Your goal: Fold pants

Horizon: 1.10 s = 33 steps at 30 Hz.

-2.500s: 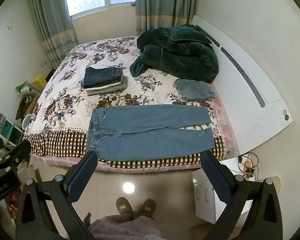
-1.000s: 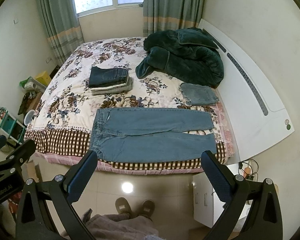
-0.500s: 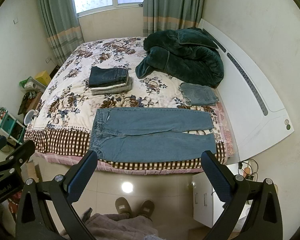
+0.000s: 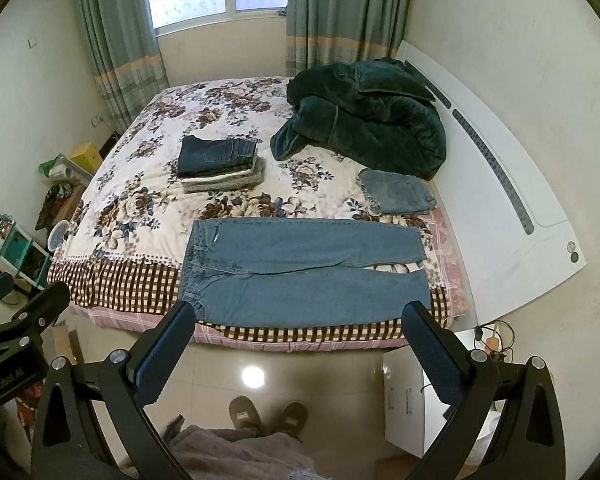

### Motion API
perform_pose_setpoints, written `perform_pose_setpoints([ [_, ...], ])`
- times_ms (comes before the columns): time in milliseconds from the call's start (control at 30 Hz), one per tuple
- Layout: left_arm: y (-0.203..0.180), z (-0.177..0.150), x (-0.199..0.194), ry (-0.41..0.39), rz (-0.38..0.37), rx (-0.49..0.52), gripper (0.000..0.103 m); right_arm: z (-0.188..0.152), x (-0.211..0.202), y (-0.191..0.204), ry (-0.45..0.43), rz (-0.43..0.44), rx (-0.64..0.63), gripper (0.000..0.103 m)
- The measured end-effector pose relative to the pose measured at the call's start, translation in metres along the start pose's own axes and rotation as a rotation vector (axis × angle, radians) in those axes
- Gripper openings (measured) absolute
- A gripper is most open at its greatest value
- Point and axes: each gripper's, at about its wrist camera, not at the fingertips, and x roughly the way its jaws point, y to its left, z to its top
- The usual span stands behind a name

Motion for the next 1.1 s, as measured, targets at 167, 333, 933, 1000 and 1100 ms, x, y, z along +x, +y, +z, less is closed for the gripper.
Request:
perform_pose_setpoints([
  [167,-0.002,0.003,-0.001,0.002,-0.001,-0.003,0.103,0.0,-0.001,0.0,0.002,-0.001,-0.002,0.103],
  [333,-0.001,0.0,-0.002,-0.001,-0.001,-0.005,0.103,0.002,-0.001,0.002,0.009,-0.002,-0.007,0.103],
  [933,0.031,0.034,0.074,-0.016,0.035,-0.016,0.103,0.034,0.082,0.011,0.059,-0.062,0.123,0.103],
  [1000,0.033,0.048,0.107,0.006,0.065,-0.033,0.103,0.047,0.116,-0.004,0.074,-0.087,0.169,0.103],
  [1100,0.032,0.066,0.157,0.066,0.098,-0.06,0.103,0.07,0.17,-0.032,0.104,-0.119,0.221,0.103],
])
